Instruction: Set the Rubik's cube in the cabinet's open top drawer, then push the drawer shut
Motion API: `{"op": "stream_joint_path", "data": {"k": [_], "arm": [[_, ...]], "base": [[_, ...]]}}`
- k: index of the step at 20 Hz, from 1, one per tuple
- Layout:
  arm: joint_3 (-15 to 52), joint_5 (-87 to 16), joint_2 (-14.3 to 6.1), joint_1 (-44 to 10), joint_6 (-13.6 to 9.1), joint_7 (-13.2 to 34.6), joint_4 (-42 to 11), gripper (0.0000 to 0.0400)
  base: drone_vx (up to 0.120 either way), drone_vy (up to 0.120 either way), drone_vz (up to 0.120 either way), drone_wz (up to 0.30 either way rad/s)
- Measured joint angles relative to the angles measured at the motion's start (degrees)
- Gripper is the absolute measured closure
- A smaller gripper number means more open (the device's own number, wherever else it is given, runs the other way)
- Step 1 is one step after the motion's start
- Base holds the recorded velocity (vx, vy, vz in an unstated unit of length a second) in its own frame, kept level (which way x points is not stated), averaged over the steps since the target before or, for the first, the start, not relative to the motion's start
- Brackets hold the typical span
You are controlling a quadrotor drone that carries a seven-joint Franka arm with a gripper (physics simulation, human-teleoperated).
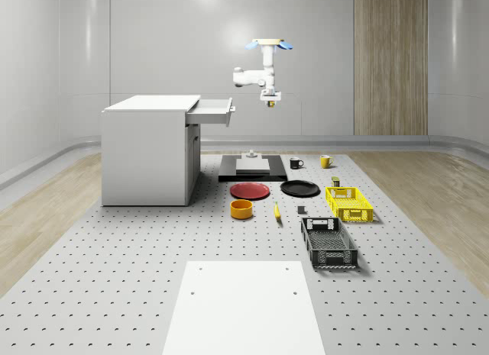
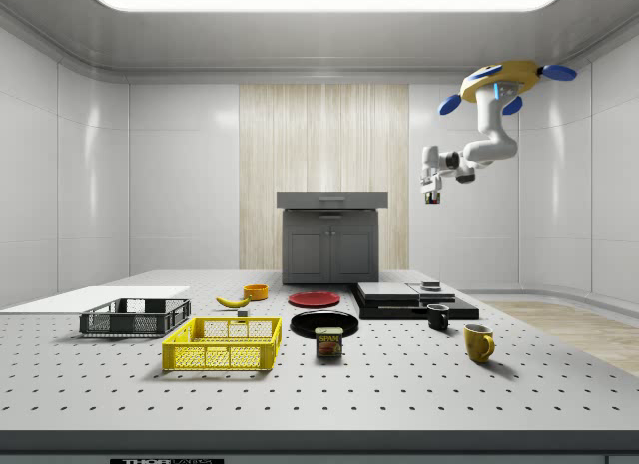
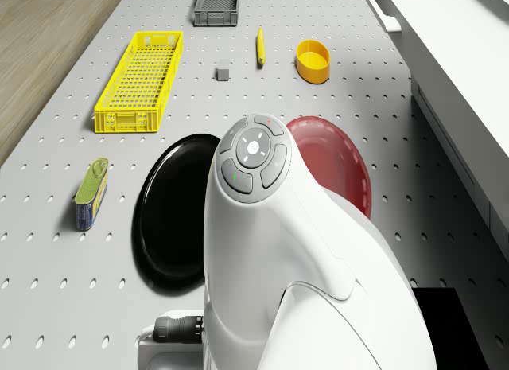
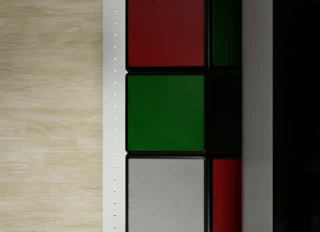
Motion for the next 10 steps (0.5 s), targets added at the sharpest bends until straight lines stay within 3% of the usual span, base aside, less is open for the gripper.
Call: {"op": "stream_joint_path", "data": {"k": [3, 10], "arm": [[0.0, 0.1, -0.2, 0.0, 0.2, 0.0, 0.0, 0.0075], [0.1, 0.2, -0.5, -0.1, 0.5, 0.1, 0.0, 0.0075]], "base": [[0.000, -0.120, 0.000, 0.000], [0.000, -0.120, 0.120, 0.000]]}}
